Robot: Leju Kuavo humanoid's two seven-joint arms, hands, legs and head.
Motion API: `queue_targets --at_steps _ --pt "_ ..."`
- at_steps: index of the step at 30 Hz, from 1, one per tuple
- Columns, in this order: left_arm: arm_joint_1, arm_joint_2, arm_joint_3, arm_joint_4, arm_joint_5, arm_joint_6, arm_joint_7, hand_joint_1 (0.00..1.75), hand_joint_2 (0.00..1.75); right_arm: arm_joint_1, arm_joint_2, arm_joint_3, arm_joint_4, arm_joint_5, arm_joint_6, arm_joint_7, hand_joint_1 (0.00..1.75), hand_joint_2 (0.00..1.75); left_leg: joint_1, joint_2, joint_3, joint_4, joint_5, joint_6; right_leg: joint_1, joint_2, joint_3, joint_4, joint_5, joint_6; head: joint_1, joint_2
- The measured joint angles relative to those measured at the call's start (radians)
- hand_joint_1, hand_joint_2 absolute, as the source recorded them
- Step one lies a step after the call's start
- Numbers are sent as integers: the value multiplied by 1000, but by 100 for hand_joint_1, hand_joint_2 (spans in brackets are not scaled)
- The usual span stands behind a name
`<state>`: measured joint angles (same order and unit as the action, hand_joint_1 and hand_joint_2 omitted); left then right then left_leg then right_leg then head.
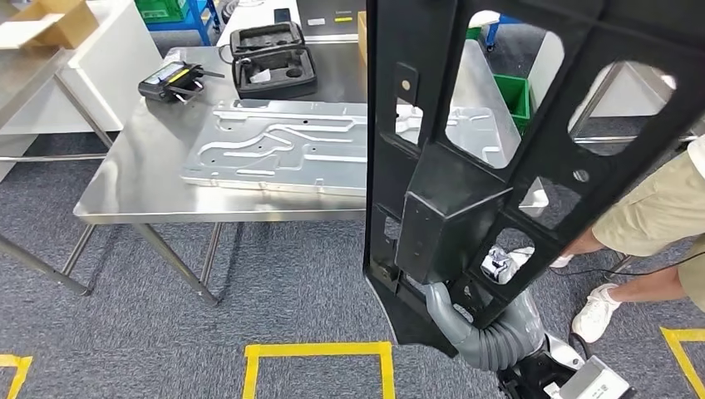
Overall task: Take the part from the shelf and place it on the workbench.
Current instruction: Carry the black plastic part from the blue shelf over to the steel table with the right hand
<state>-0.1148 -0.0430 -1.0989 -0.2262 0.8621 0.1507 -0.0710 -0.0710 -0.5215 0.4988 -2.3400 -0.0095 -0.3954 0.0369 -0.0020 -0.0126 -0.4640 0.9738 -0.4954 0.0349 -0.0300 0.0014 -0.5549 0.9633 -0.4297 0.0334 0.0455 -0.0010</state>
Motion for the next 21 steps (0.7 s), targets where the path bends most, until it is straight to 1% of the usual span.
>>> queue_targets --at_steps 1,3,4,5,6,7,9,10,11,12,13,14,15,16,17,18,20,21 --pt "-1 0 0 0 0 0 0 0 175 -1 0 0 0 0 0 0 175 175 2 1 -23 45 -21 -4 -1 0 7 -1 -3 -5 -1 0" --pt "-4 0 0 0 2 0 -1 0 175 -1 0 0 -1 0 0 0 175 175 4 3 -106 188 -80 -12 0 -1 15 -2 -12 -10 -4 0" --pt "-6 0 1 0 3 0 -2 0 175 -1 0 0 -1 0 0 0 175 175 5 3 -149 253 -102 -15 1 -1 19 -2 -17 -10 -4 0" --pt "-9 0 1 0 4 -1 -3 0 175 -1 0 0 -1 -1 0 0 175 175 5 3 -179 291 -109 -16 1 -1 25 -2 -23 -10 -5 0" --pt "-12 -1 1 0 4 -1 -3 0 175 -1 0 0 -1 -2 -1 -1 175 175 5 3 -188 290 -96 -16 1 -1 33 -2 -29 -8 -5 0" --pt "-12 -1 1 0 3 -2 -3 0 175 -1 0 0 -1 -2 -2 -1 175 175 6 4 -180 252 -64 -16 0 0 42 -2 -35 -6 -5 0" --pt "-9 -1 0 0 3 -1 -2 0 175 -1 0 0 -1 -3 -3 -2 175 175 9 5 -127 109 23 -13 -2 2 63 -3 -49 3 -5 0" --pt "-6 -2 0 0 3 -1 -1 0 175 -1 0 0 -1 -3 -3 -2 175 175 8 6 -108 53 47 -11 -2 3 71 -4 -54 9 -5 0" --pt "-5 -2 0 0 3 -1 -1 0 175 -1 0 0 -1 -3 -3 -2 175 175 5 6 -99 19 53 -5 -2 3 75 -6 -59 16 -6 0" --pt "-4 -3 0 0 3 -1 -1 0 175 -2 0 0 -1 -3 -3 -2 175 175 1 7 -100 9 52 2 0 2 78 -8 -62 23 -6 0" --pt "-4 -4 0 0 3 -1 -1 0 175 -2 0 0 -1 -3 -3 -2 175 175 -1 7 -104 9 48 12 1 2 79 -6 -61 31 -7 0" --pt "-4 -4 0 0 3 -1 -2 0 175 -2 0 0 -1 -3 -3 -2 175 175 0 6 -100 8 53 22 2 2 80 -3 -63 38 -7 0" --pt "-4 -4 0 0 3 -1 -2 0 175 -2 0 0 -1 -3 -3 -2 175 175 1 4 -92 5 60 31 2 1 80 8 -65 42 -6 0" --pt "-4 -5 0 0 3 -1 -2 0 175 -3 0 0 -1 -3 -3 -2 175 175 2 3 -83 3 60 38 1 0 71 32 -71 45 -5 0" --pt "-4 -5 0 0 2 -1 -2 0 175 -4 0 -1 -1 -3 -3 -3 175 175 1 2 -75 2 59 43 1 0 48 75 -85 45 -5 0" --pt "-4 -5 0 0 2 -1 -2 0 175 -5 0 -1 -1 -3 -4 -3 175 175 -1 2 -70 1 55 48 3 0 9 137 -106 45 -4 0" --pt "-3 -5 0 0 3 -1 -2 0 175 -6 0 -1 -1 -3 -4 -3 175 175 -8 2 -64 0 45 58 9 0 -86 265 -154 42 -4 0" --pt "-2 -5 0 0 3 -1 -2 0 175 -5 0 -1 -1 -3 -4 -3 175 175 -12 1 -58 0 39 62 12 0 -121 299 -166 39 -4 0"
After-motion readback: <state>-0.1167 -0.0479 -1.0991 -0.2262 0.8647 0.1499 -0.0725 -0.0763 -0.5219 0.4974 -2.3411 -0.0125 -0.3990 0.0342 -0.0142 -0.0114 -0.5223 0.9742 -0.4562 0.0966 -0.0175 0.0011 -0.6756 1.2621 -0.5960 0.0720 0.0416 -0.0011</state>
